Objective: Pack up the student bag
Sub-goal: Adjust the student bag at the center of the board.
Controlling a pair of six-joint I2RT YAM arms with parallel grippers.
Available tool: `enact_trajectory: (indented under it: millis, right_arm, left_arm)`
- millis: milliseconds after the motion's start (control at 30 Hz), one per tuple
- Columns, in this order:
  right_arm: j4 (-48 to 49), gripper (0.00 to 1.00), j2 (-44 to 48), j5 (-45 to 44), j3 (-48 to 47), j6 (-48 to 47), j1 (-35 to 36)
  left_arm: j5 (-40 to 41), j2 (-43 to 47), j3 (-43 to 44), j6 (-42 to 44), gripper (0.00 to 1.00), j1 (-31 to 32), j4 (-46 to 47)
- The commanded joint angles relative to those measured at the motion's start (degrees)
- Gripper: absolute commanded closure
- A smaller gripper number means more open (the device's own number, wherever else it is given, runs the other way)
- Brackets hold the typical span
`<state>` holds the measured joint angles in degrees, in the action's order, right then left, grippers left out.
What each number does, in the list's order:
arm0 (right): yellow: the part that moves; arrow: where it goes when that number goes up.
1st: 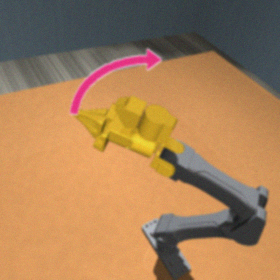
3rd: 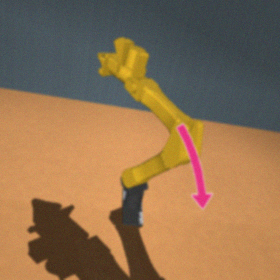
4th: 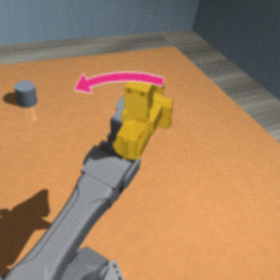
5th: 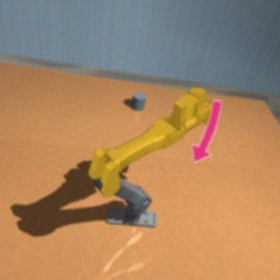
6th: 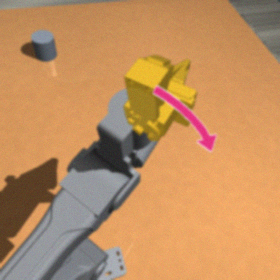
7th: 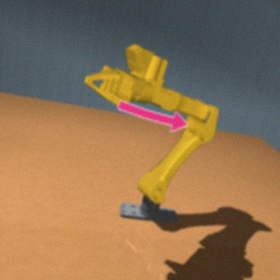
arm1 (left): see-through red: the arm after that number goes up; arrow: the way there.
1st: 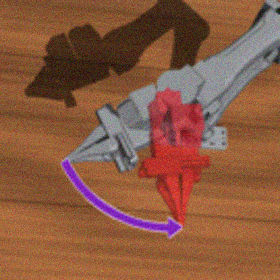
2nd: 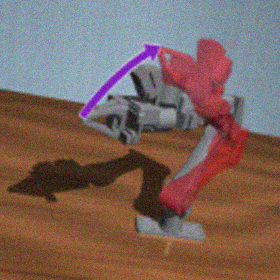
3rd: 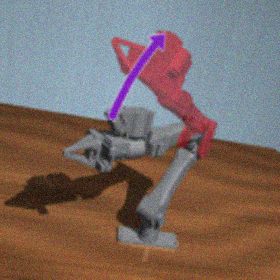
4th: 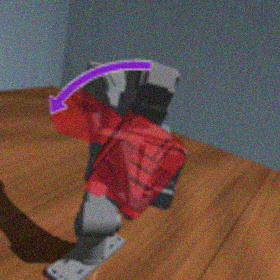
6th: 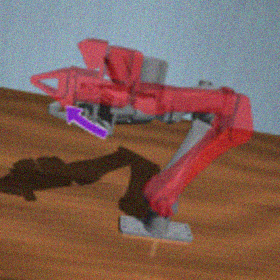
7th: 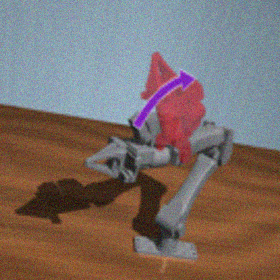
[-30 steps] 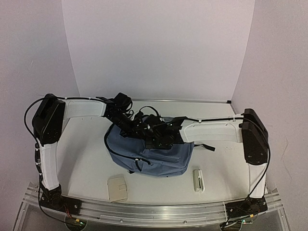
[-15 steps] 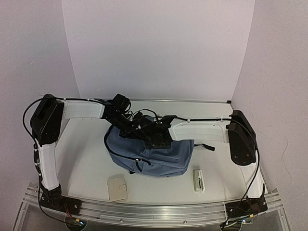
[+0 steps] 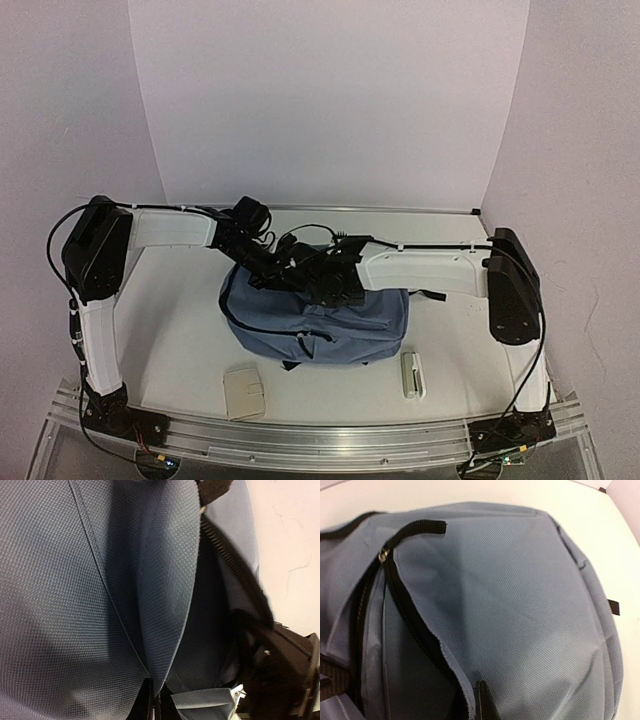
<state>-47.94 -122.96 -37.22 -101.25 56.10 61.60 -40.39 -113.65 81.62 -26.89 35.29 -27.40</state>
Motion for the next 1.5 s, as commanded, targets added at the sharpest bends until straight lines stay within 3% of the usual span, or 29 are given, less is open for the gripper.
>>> enact_trajectory:
  millis: [0, 433, 700, 800, 833, 1000, 1067, 1200, 1333, 1467]
  right_arm:
    - [-4.34, 1.00, 10.10, -7.26, 2.84, 3.09, -0.71]
    - [13.09, 1.00, 22.34, -6.83, 22.26, 8.77, -1.87]
    - [20.05, 1.00, 22.17, -0.91, 22.96, 3.27, -2.04]
    - [21.95, 0.94, 22.86, 0.85, 22.90, 1.21, -2.01]
    - [22.27, 0.91, 23.08, 1.42, 22.76, 0.29, -2.01]
    - [22.51, 0.69, 24.11, 2.97, 21.73, -3.44, -1.93]
    - [23.16, 0.63, 24.85, 3.97, 21.69, -5.24, -1.94]
    - [25.64, 0.51, 27.39, 7.55, 22.66, -8.59, -1.93]
    - [29.89, 0.39, 32.49, 13.72, 25.42, -12.33, -1.86]
    - [33.18, 0.36, 36.15, 24.24, 28.30, -15.29, -1.72]
  left_arm:
    - [1.22, 2.06, -0.77, 0.43, 1.00, -0.86, -0.85]
    - [3.75, 0.37, -0.97, 0.96, 1.00, -1.01, -1.73]
    - [-0.62, 1.56, -1.62, 2.16, 1.00, -1.01, 1.57]
    - [-1.39, 4.04, -1.76, 2.58, 0.99, -1.01, 2.80]
    - [-1.64, 5.09, -1.43, 2.89, 0.96, -1.01, 2.74]
    - [0.41, 9.16, 3.22, 3.27, 0.58, -1.01, -2.27]
    - [2.43, 10.85, 5.06, 2.58, 0.48, -1.01, -4.82]
    - [6.35, 15.70, 2.96, -1.07, 0.37, -1.01, -6.33]
    - [12.53, 24.64, -5.44, -6.15, 0.31, -1.07, -5.44]
    - [19.67, 36.13, -15.61, -13.64, 0.23, -1.41, -6.71]
